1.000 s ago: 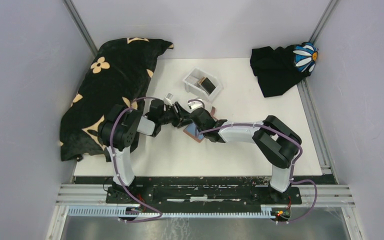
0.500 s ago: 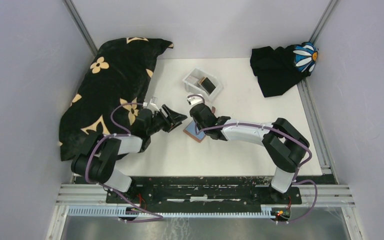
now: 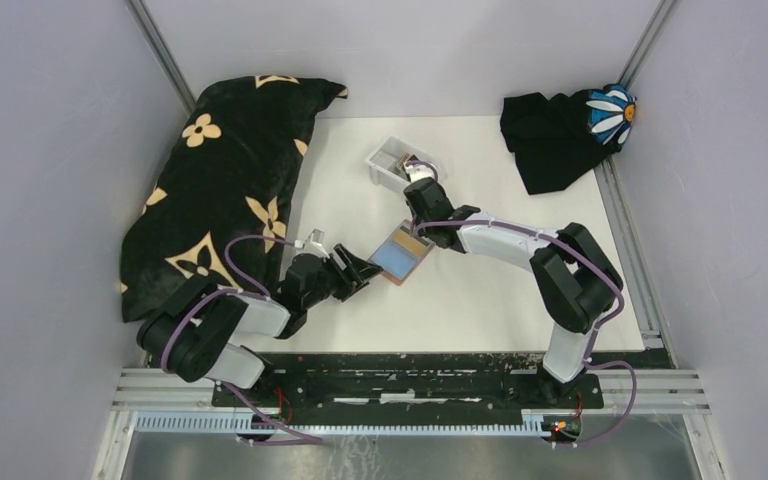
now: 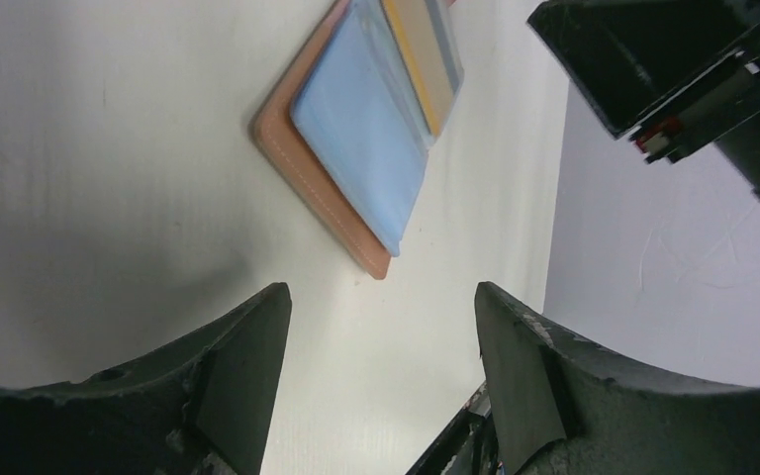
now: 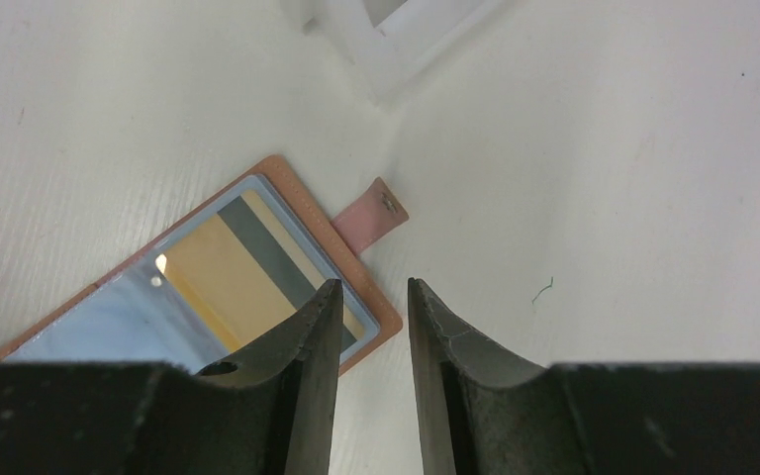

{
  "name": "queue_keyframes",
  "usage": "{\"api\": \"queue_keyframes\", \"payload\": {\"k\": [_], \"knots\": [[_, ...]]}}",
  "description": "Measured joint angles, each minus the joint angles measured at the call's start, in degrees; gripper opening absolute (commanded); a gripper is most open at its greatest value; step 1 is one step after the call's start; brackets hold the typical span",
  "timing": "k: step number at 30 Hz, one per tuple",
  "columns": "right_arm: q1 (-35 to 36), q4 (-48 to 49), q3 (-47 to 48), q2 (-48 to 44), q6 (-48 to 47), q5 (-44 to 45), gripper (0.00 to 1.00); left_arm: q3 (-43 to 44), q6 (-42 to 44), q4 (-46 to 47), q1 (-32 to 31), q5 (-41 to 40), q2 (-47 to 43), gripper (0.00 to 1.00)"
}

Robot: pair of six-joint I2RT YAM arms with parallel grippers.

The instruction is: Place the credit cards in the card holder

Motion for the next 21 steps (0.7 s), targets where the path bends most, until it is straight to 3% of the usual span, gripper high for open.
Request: {"api": "queue_keyframes", "payload": {"k": [8,13,21], "knots": [[-2.3,-1.9,1.8,2.7,1.1,-2.8,0.39,0.0,-2.6,5.7,-3.2,-2.9,6.5,0.78],[-4.7,-2.6,2.4,4.2,2.0,-5.1,0.47,0.4,-3.5,7.8,-4.6,-4.4,8.3,0.78],[-7.8,-1.7,2.6,6.4,2.5,-10.1,0.48,2.8,-4.5,12.7,-5.7,-5.4,13.7,0.79]]}}
